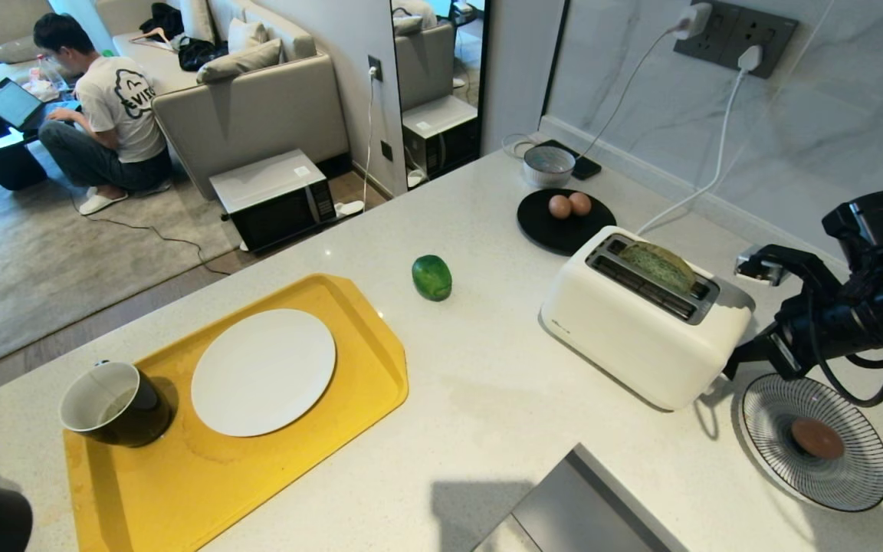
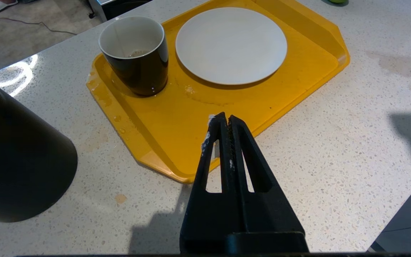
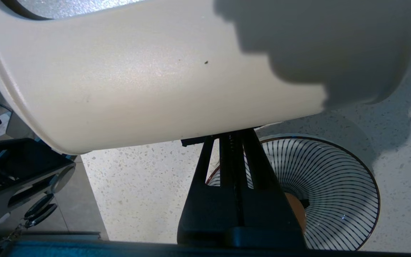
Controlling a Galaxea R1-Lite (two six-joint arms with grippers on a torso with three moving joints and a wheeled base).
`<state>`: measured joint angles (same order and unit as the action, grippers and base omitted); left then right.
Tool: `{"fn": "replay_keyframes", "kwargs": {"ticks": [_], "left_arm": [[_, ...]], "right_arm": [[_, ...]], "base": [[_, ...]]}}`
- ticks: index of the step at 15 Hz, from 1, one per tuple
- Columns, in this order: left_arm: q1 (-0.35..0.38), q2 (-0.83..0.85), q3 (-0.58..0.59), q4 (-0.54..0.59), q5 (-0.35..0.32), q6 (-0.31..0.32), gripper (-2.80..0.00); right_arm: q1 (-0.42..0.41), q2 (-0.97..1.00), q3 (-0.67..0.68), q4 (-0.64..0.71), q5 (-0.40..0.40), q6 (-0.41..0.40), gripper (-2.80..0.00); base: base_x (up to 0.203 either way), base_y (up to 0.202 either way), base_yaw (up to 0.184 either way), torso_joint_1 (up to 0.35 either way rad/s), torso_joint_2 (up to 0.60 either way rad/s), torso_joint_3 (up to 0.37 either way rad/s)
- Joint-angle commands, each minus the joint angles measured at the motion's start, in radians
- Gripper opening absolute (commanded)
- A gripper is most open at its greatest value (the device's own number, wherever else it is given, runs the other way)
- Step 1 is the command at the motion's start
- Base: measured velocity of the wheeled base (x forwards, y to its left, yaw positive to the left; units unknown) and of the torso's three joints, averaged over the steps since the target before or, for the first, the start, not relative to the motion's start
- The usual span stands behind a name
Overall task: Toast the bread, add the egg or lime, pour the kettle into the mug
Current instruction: Use a bread toaster
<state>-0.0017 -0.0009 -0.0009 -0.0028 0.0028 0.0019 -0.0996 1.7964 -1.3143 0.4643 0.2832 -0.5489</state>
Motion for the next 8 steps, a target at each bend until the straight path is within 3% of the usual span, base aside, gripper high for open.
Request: {"fn": "replay_keyframes", "kwargs": {"ticks": [1,8], "left_arm": [[0.0,0.001,0.001,0.0,0.0,0.0,-2.8],[0.0,0.001,-0.001,0.0,0.0,0.0,-2.8]], "right_arm": [[0.0,-0.008,0.0,0.002,0.002,-0.003,-2.8],[0.0,-0.014,0.004,0.005,-0.001,-0.003,-2.8]], "base": [[0.0,0.0,0.0,0.0,0.0,0.0],[0.0,0.0,0.0,0.0,0.0,0.0]]}}
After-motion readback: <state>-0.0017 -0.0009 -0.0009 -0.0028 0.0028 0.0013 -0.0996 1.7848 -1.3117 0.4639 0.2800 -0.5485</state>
